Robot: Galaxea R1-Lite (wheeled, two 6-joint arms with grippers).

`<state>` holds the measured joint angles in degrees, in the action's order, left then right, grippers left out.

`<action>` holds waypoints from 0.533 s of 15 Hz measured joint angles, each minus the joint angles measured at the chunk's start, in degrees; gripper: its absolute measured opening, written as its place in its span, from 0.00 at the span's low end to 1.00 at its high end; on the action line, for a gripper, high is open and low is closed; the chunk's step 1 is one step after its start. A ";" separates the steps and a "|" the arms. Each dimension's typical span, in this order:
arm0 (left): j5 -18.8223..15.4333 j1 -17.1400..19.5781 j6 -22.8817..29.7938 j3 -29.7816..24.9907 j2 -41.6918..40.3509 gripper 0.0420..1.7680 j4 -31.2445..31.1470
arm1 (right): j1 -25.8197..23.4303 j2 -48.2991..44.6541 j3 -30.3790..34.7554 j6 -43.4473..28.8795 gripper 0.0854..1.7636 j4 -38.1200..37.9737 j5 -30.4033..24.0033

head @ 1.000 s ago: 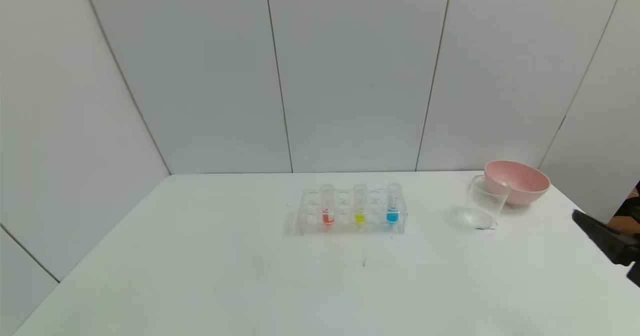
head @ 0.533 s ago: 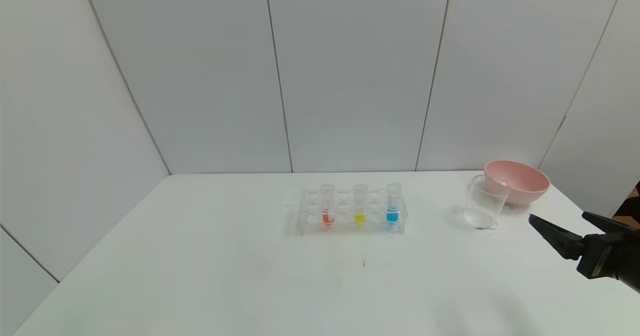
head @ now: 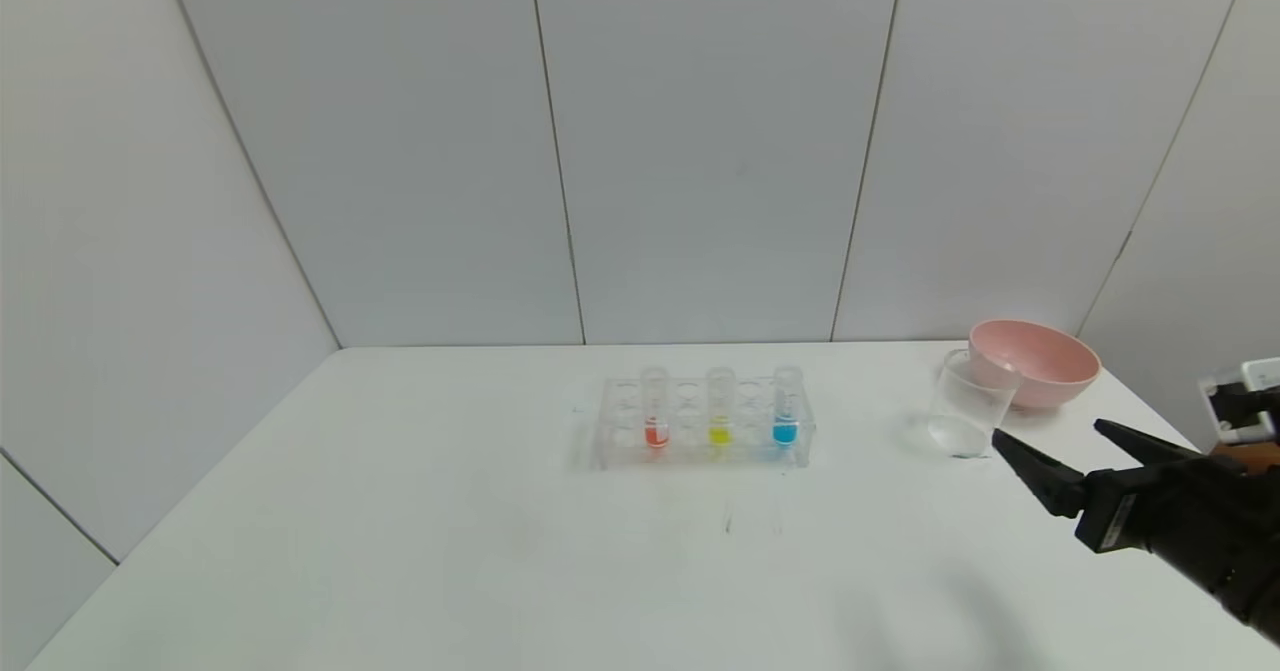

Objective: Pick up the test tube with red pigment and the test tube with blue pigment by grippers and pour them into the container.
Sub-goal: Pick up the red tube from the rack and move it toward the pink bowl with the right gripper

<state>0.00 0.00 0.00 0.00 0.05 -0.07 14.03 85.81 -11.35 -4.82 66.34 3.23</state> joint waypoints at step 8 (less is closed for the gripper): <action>0.00 0.00 0.00 0.00 0.00 1.00 0.02 | 28.50 8.68 -2.32 -5.85 0.97 1.60 22.88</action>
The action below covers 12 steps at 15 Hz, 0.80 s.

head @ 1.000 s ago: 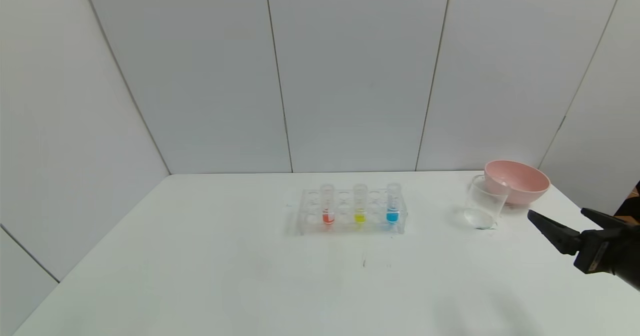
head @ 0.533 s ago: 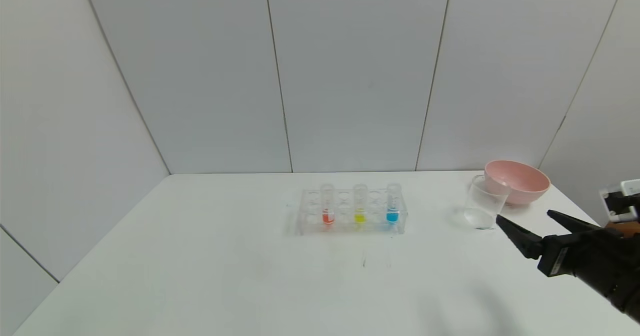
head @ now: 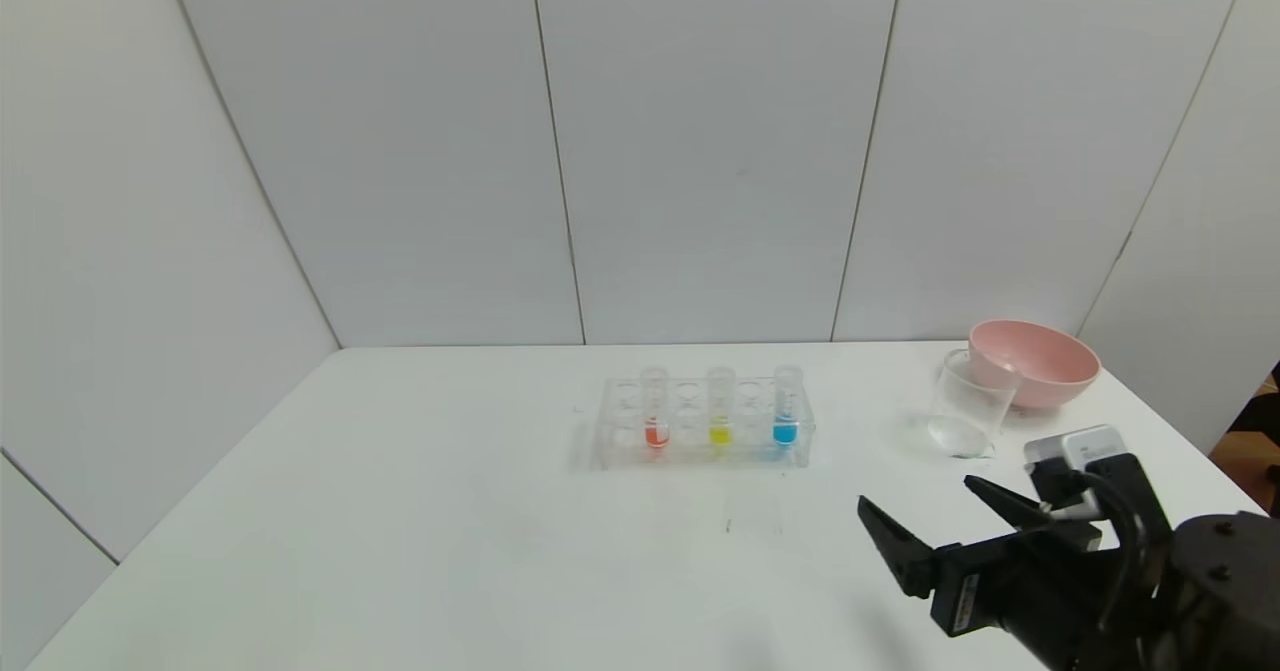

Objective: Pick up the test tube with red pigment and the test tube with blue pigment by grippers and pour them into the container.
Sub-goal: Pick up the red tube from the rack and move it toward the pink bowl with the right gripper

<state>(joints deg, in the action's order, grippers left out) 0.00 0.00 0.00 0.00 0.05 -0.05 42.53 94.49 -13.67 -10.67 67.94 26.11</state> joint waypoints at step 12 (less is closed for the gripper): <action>0.00 0.00 0.00 0.00 0.00 1.00 0.02 | 17.64 21.93 -20.18 -0.39 0.97 4.12 7.98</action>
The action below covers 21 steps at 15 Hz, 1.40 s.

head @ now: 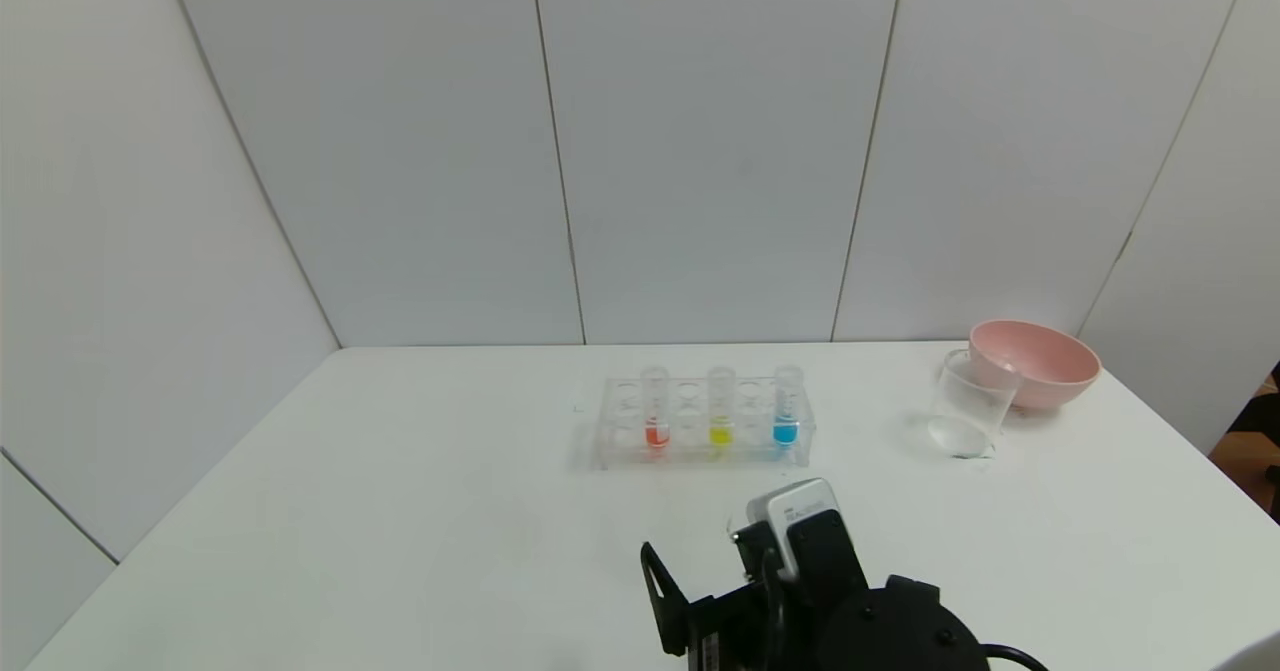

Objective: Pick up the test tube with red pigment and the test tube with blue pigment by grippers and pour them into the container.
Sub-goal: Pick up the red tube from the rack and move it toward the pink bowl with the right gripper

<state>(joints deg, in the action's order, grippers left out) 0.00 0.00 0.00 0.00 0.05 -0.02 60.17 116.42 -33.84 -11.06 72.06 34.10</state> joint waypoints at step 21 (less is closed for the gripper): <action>0.00 0.00 0.00 0.00 0.00 1.00 -0.05 | -13.73 23.14 -39.78 7.14 0.97 -10.58 -7.01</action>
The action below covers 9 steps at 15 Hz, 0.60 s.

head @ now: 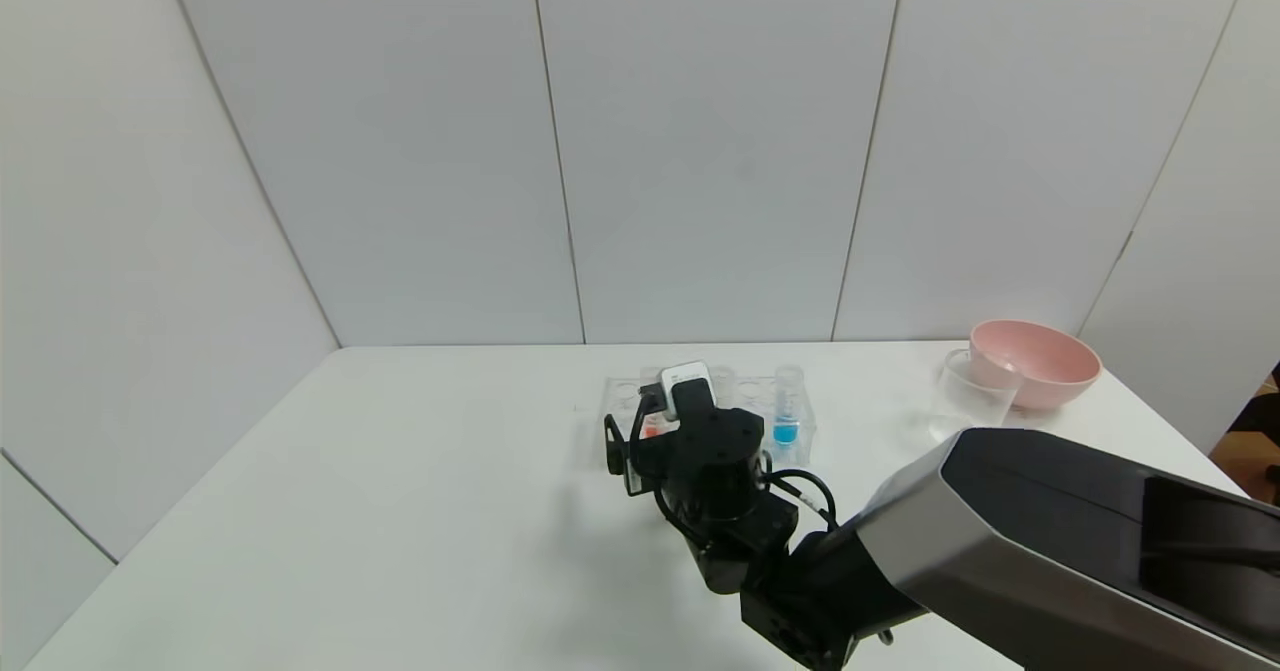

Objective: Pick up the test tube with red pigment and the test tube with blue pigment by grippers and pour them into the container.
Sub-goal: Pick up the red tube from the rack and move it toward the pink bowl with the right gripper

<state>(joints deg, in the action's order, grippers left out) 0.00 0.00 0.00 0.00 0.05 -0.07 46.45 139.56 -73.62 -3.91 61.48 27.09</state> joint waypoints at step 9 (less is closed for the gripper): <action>0.00 0.00 0.00 0.00 0.00 1.00 0.02 | -1.77 3.69 -6.81 0.85 0.97 -1.35 -1.85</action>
<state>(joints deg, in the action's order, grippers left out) 0.00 0.00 0.00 0.00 0.05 -0.05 44.68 143.25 -80.43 -3.06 60.12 25.23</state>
